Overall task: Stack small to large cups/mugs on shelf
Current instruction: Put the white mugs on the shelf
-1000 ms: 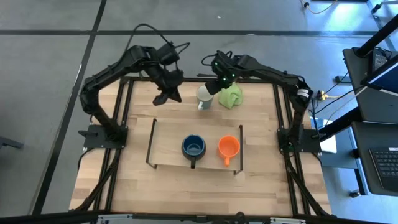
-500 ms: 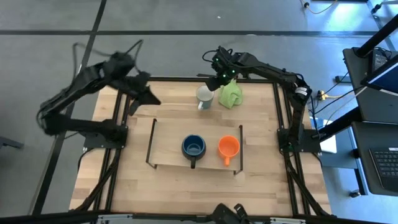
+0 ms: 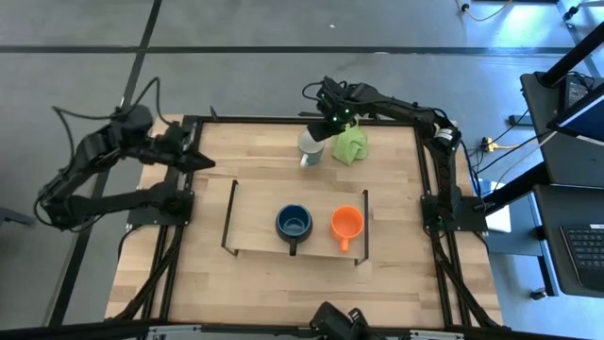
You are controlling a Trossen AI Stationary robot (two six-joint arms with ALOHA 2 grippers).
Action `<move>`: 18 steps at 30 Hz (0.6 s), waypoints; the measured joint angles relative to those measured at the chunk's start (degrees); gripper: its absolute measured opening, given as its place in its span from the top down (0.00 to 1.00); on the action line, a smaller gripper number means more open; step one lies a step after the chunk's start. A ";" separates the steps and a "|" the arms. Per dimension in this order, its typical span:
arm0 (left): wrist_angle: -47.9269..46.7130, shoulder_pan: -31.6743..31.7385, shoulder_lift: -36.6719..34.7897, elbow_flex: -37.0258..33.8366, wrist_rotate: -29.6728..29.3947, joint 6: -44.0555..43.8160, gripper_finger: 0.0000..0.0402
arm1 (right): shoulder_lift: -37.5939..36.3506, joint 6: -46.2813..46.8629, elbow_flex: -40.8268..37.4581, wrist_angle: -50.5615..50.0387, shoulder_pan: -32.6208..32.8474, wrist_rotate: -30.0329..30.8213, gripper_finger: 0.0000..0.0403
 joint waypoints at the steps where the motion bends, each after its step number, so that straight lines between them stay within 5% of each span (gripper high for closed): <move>1: -0.38 0.00 -0.69 0.00 -0.47 -0.02 0.99 | -0.02 0.01 0.00 0.08 0.00 0.04 0.63; 18: -6.97 0.00 -2.68 0.00 -3.53 0.21 0.99 | 0.26 2.72 -3.41 4.95 2.80 1.66 0.63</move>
